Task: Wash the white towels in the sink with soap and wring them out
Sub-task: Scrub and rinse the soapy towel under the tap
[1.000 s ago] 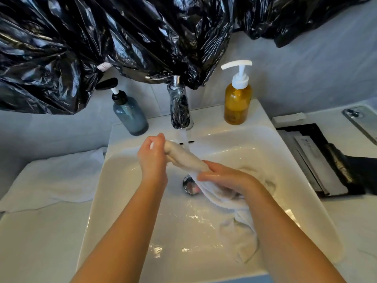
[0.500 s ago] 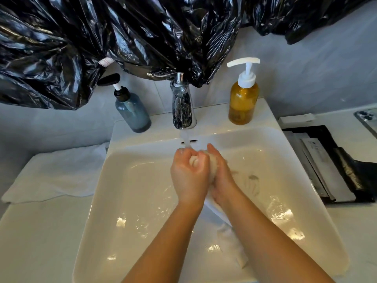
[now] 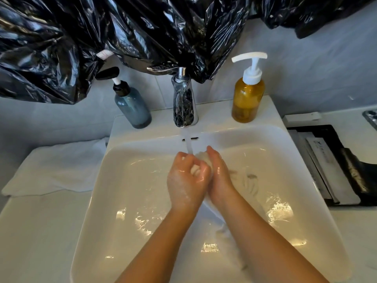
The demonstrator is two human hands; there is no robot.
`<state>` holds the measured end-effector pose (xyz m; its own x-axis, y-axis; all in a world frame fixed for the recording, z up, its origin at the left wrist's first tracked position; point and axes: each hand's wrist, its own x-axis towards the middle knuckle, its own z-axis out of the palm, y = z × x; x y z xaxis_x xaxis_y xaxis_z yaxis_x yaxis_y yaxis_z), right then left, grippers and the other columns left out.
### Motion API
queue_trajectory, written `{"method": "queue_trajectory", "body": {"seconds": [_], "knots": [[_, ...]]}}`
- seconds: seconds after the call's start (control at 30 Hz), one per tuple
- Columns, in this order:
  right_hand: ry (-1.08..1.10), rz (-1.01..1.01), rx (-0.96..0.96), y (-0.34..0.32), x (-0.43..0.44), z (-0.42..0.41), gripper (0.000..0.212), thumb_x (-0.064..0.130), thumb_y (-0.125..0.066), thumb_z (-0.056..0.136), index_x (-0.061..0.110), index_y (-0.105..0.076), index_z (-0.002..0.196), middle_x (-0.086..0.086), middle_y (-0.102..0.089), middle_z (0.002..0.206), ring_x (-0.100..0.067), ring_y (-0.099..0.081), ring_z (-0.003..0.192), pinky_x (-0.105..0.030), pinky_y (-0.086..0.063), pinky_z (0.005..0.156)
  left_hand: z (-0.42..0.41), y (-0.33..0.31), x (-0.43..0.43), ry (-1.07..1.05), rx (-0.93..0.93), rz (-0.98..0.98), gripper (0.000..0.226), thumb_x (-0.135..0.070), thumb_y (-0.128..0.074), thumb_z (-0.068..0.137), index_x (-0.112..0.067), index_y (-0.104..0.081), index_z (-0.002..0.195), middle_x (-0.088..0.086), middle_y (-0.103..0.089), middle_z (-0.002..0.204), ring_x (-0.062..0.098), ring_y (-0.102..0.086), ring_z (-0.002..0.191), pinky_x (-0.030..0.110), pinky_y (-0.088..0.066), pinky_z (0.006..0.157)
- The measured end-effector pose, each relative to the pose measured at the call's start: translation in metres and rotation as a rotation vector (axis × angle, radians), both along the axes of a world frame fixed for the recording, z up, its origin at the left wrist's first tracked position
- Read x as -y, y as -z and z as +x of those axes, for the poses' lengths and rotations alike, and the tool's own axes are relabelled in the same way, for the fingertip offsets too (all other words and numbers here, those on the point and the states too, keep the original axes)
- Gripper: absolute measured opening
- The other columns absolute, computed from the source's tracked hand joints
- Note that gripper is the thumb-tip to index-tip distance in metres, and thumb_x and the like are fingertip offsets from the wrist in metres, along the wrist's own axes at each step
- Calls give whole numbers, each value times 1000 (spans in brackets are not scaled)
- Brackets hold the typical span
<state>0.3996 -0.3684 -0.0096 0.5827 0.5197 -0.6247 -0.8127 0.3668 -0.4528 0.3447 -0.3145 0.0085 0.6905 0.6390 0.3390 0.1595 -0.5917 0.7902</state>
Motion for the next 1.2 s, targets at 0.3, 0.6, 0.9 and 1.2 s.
{"method": "queue_trajectory", "body": {"seconds": [0.3,0.6,0.9,1.2], "knots": [[95,-153,61,5,-10,1,27,35,-61,82,13,-69,95,-13,-67,80,-25,-59,62,-31,-42,56,35,-13,-33,-283,-149,-380,36,-9,-51,91,-13,-40,56,1,-39,56,16,-36,56,29,-30,57],[-31,-58,-9,-6,1,-1,43,35,-53,87,3,-68,111,-11,-65,88,-25,-66,81,-30,-53,67,16,-8,-2,-63,-99,-270,28,-29,-47,81,-12,-47,59,-1,-48,56,7,-44,50,22,-35,49],[145,-180,95,-10,3,7,23,30,-56,86,13,-68,97,-14,-66,85,-27,-64,72,-33,-48,66,32,-1,-50,-85,-287,-1096,51,-51,-46,97,-8,-71,87,11,-72,85,27,-67,80,37,-53,79],[224,-102,-26,-15,22,21,27,41,-60,85,16,-70,87,-8,-70,75,-23,-69,66,-30,-55,65,19,-11,-39,153,-249,-1685,27,-30,-45,99,-11,-63,91,1,-53,65,14,-44,52,19,-32,37]]}}
